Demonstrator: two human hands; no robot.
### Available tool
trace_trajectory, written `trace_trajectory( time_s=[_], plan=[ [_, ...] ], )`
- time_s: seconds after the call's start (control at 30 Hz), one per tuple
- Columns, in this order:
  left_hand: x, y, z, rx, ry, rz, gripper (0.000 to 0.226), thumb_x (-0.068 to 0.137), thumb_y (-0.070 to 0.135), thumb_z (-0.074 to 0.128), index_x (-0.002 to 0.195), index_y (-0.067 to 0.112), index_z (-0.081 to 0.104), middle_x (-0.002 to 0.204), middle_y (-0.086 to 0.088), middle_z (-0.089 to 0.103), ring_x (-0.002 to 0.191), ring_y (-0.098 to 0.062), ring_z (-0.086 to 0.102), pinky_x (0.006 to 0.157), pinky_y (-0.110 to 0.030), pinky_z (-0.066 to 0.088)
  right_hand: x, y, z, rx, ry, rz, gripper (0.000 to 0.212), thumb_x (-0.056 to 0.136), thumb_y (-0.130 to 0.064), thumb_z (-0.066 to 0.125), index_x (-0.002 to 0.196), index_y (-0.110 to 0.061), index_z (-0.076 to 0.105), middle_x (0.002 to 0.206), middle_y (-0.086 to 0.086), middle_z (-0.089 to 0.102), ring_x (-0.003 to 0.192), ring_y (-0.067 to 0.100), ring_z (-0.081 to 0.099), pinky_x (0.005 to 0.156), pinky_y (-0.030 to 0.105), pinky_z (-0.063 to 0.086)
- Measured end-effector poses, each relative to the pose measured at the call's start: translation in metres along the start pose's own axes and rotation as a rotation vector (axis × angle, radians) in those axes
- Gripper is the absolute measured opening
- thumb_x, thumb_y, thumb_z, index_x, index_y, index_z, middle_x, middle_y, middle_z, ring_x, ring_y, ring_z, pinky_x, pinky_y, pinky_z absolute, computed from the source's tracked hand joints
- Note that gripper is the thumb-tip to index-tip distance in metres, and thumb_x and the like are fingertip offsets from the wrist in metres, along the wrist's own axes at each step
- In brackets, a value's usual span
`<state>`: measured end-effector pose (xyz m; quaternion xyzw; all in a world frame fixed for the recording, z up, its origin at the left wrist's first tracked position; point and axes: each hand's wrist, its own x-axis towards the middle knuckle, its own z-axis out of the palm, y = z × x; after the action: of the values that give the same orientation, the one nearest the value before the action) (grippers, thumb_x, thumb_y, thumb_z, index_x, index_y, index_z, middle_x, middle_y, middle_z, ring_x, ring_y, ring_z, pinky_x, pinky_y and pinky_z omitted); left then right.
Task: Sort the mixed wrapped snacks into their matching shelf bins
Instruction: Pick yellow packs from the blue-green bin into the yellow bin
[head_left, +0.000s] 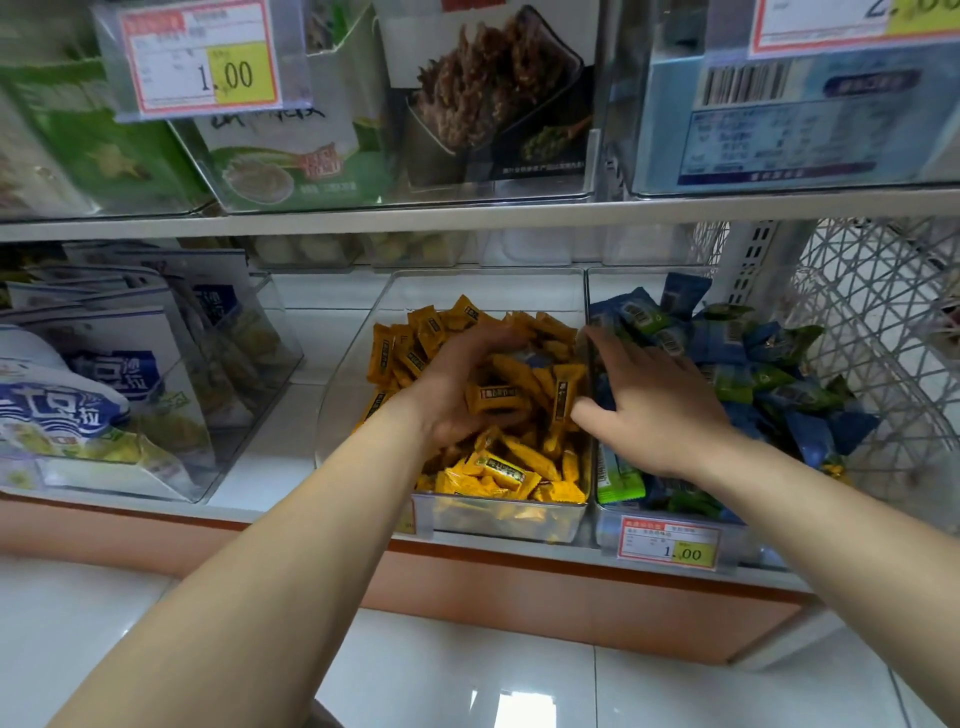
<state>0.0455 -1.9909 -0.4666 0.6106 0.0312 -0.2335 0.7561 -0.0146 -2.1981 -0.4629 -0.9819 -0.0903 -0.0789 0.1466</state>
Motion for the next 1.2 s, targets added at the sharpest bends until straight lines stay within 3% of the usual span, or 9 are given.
trace_trajectory(
  time_s=[0.1,0.3,0.4,0.53,0.67,0.77,0.93,1.07,1.2],
  plan=[
    [-0.001,0.008,-0.004,-0.039,0.012,0.063,0.038,0.089,0.034,0.062,0.124,0.019,0.066,0.127,-0.017,0.061,0.111,-0.039,0.064,0.081,-0.05,0.057,-0.002,0.0,-0.002,0.011,-0.011,-0.005,0.084,0.076,-0.069,0.03,0.15,-0.031,0.018,0.135,0.003,0.055,0.122,0.029,0.051,0.103,0.044,0.036],
    [-0.005,0.02,-0.012,0.042,0.093,0.142,0.023,0.094,0.039,0.061,0.111,0.026,0.069,0.105,-0.011,0.074,0.089,-0.03,0.071,0.074,-0.039,0.058,-0.003,-0.001,-0.004,0.016,-0.029,-0.007,0.085,0.076,-0.071,0.028,0.15,-0.031,0.018,0.135,0.003,0.055,0.121,0.028,0.052,0.103,0.043,0.037],
    [-0.005,0.012,-0.013,0.283,0.146,0.204,0.031,0.095,0.028,0.062,0.125,0.021,0.061,0.119,-0.01,0.068,0.1,-0.026,0.071,0.086,-0.037,0.057,-0.003,-0.001,-0.004,0.013,-0.033,-0.002,0.085,0.075,-0.072,0.027,0.15,-0.031,0.018,0.135,0.003,0.055,0.12,0.028,0.052,0.103,0.043,0.037],
    [-0.005,0.007,-0.009,0.662,0.301,0.351,0.031,0.088,0.027,0.074,0.117,0.021,0.067,0.115,0.002,0.067,0.097,-0.009,0.064,0.074,-0.016,0.054,-0.003,-0.001,-0.004,0.008,-0.023,-0.005,0.085,0.075,-0.072,0.027,0.149,-0.031,0.018,0.134,0.004,0.056,0.121,0.029,0.052,0.102,0.043,0.037],
    [-0.013,0.009,-0.002,0.541,0.246,0.399,0.028,0.086,0.014,0.076,0.109,0.026,0.065,0.108,-0.004,0.068,0.093,-0.016,0.069,0.066,-0.025,0.059,-0.003,-0.002,-0.008,-0.03,-0.005,0.011,0.086,0.074,-0.073,0.031,0.148,-0.03,0.025,0.137,0.004,0.05,0.125,0.03,0.046,0.101,0.041,0.038],
    [-0.028,0.008,0.009,0.449,0.155,0.46,0.046,0.085,0.003,0.074,0.117,0.03,0.056,0.102,-0.004,0.072,0.086,-0.019,0.073,0.062,-0.024,0.057,-0.002,-0.006,-0.014,-0.088,0.149,-0.031,0.077,0.083,-0.066,0.045,0.146,-0.022,0.037,0.141,0.006,0.047,0.131,0.03,0.04,0.106,0.043,0.034],
    [-0.051,0.011,0.033,0.372,0.047,0.537,0.04,0.082,0.003,0.077,0.115,0.012,0.056,0.095,-0.001,0.077,0.083,-0.012,0.073,0.061,-0.02,0.054,-0.008,-0.02,-0.023,0.702,0.1,0.004,0.052,0.092,-0.053,0.05,0.138,-0.03,0.051,0.125,-0.006,0.065,0.117,0.012,0.059,0.1,0.042,0.048],
    [-0.055,0.013,0.038,0.481,0.047,0.598,0.028,0.084,0.009,0.077,0.11,0.016,0.067,0.099,0.002,0.076,0.091,-0.006,0.07,0.066,-0.018,0.053,-0.012,-0.013,-0.03,0.868,0.236,0.02,0.008,0.093,-0.035,0.061,0.1,-0.038,0.061,0.092,-0.008,0.072,0.086,0.013,0.068,0.078,0.048,0.056],
    [-0.043,0.007,0.002,0.885,0.309,0.527,0.025,0.091,0.019,0.069,0.113,0.027,0.064,0.107,0.009,0.069,0.103,-0.012,0.065,0.089,-0.033,0.054,-0.018,0.021,-0.042,0.22,0.512,-0.038,0.017,0.095,-0.036,0.061,0.112,-0.04,0.06,0.097,-0.014,0.069,0.085,0.011,0.062,0.065,0.03,0.049]
  ],
)
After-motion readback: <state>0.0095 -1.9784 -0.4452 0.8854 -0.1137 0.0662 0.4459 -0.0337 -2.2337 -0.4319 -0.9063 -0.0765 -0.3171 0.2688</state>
